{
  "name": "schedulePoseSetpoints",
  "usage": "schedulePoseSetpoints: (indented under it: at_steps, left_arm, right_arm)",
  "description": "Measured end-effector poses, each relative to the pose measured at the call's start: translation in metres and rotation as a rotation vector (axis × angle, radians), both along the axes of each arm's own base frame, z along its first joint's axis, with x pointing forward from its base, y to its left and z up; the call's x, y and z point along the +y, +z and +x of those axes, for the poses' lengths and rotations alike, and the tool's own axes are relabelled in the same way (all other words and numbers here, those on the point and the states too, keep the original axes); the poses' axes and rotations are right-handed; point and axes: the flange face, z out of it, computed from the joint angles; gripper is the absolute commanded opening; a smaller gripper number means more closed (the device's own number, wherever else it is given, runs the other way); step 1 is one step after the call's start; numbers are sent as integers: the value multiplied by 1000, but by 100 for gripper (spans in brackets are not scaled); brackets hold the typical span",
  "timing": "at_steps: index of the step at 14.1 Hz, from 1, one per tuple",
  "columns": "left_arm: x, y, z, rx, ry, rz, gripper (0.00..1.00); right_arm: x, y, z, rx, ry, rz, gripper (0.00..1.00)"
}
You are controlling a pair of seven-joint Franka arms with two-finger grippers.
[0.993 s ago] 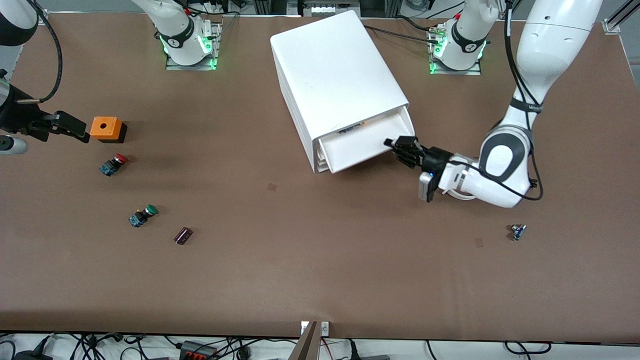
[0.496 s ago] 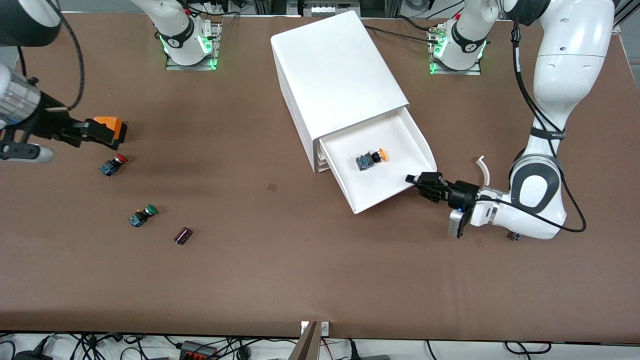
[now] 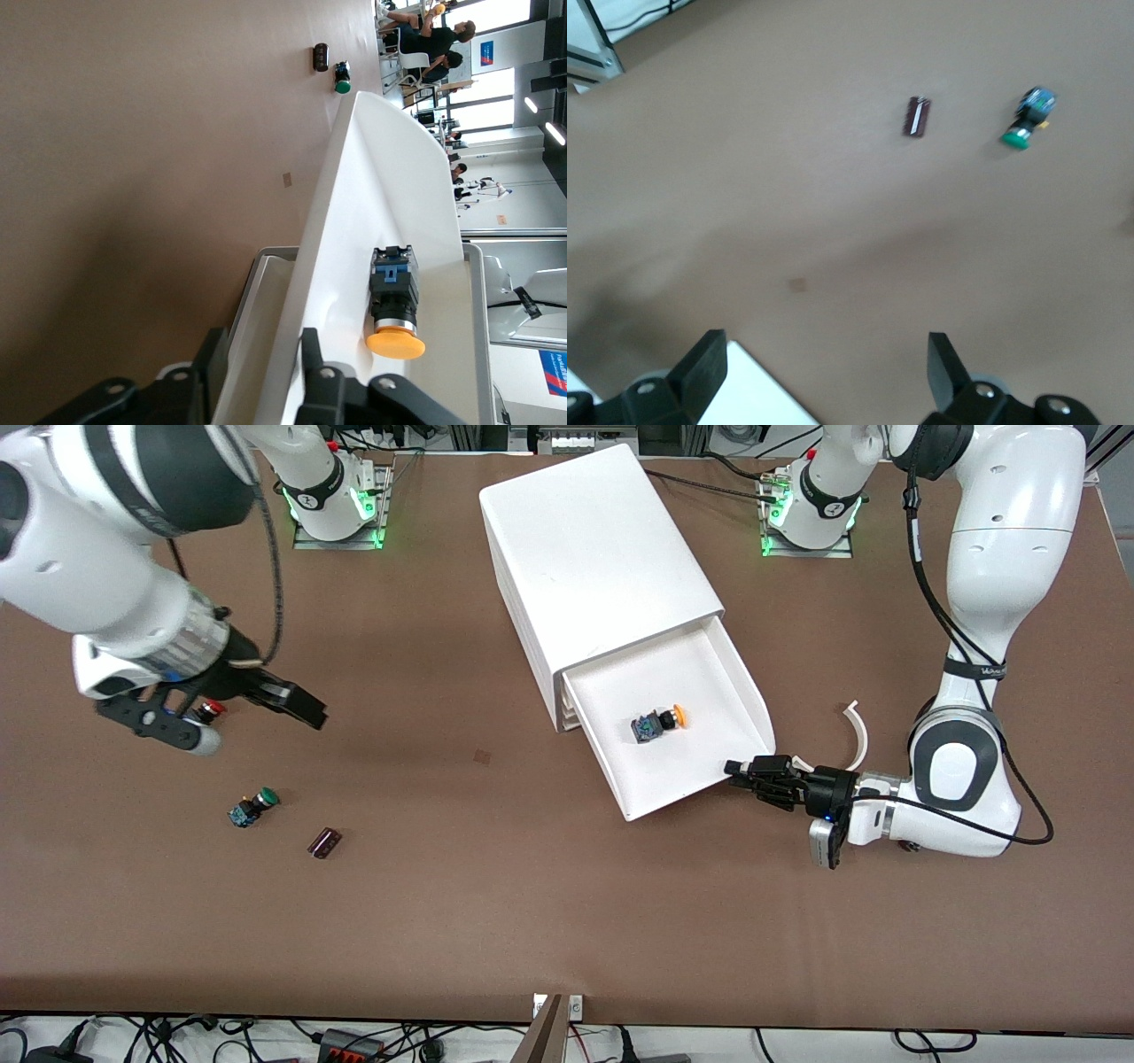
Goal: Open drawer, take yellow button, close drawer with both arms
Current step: 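Reach the right gripper over the open drawer while the left gripper releases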
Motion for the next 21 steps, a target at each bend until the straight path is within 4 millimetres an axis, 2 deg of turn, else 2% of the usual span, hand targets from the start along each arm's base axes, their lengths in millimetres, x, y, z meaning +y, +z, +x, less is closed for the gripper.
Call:
schedulePoseSetpoints:
  at_steps: [2, 3, 5, 7, 9, 11, 13, 16, 19, 21]
  left_arm:
    - [8, 10, 4, 27, 13, 49, 100]
    - [11, 23, 5, 62, 17, 110, 100]
    - [14, 69, 3, 119, 35, 294, 100]
    - [10, 122, -5, 100, 42, 477, 100]
    - [2, 154, -16, 36, 8, 673, 100]
    - [-9, 168, -20, -38, -35, 852, 100]
    - [-12, 182, -16, -108, -51, 963, 100]
    - [-1, 201, -9, -156, -20, 1011, 100]
    - [14, 225, -1, -192, 33, 1014, 100]
    - [28, 228, 1, -182, 55, 1018, 100]
  right_arm:
    - [44, -6, 0, -14, -111, 18, 100]
    - [64, -11, 0, -18, -168, 28, 100]
    - [98, -23, -4, -17, -282, 46, 100]
    - [123, -34, -8, -11, -403, 64, 100]
    - [144, -40, -11, -10, -528, 89, 100]
    - [169, -41, -14, -12, -651, 127, 100]
    - [197, -38, -17, -14, -745, 168, 100]
    - [246, -38, -27, -13, -819, 224, 100]
    - [289, -58, -41, 4, -901, 267, 100]
    - [308, -72, -49, 22, -947, 273, 100]
